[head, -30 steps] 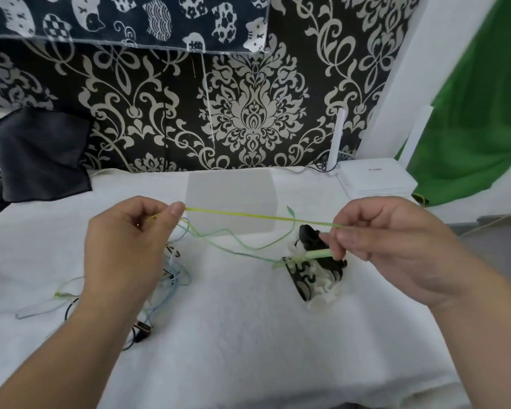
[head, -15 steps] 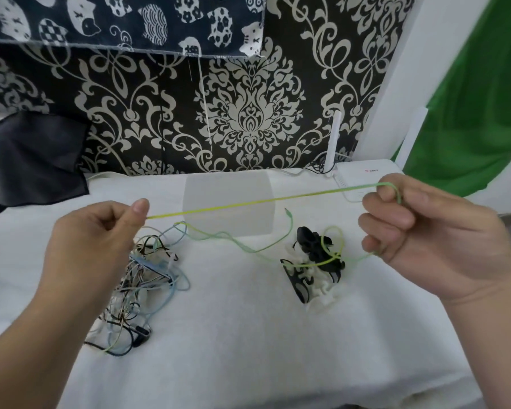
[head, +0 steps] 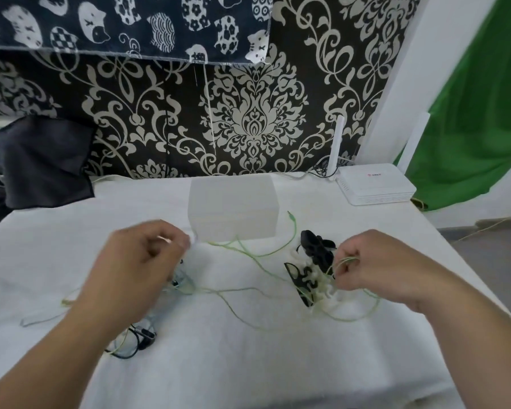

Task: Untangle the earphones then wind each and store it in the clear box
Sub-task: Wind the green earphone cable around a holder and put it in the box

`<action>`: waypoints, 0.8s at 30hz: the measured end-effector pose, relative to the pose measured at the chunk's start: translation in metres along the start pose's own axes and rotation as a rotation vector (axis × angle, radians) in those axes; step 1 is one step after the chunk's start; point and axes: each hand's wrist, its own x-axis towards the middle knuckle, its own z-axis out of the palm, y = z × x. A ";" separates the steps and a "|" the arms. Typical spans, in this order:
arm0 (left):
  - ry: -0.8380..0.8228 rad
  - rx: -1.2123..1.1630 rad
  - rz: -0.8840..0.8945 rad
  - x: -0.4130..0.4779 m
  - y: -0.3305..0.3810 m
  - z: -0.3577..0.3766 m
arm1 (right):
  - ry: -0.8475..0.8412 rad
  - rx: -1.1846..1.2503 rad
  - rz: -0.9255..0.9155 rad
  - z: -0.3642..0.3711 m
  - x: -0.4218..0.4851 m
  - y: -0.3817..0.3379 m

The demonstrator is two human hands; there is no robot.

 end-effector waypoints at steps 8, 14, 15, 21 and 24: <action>-0.321 0.313 0.085 -0.017 -0.008 0.036 | 0.088 -0.273 0.136 0.042 0.035 -0.006; -0.575 0.432 0.125 -0.017 -0.014 0.036 | 0.072 -0.420 0.143 0.052 0.035 -0.016; -0.573 0.439 0.120 -0.016 -0.015 0.035 | 0.071 -0.419 0.107 0.052 0.034 -0.018; -0.249 0.242 0.119 -0.009 -0.014 0.037 | 0.105 -0.200 -0.230 0.044 0.016 -0.046; -0.265 0.062 0.049 -0.010 -0.006 0.035 | 0.085 -0.177 -0.315 0.049 0.007 -0.057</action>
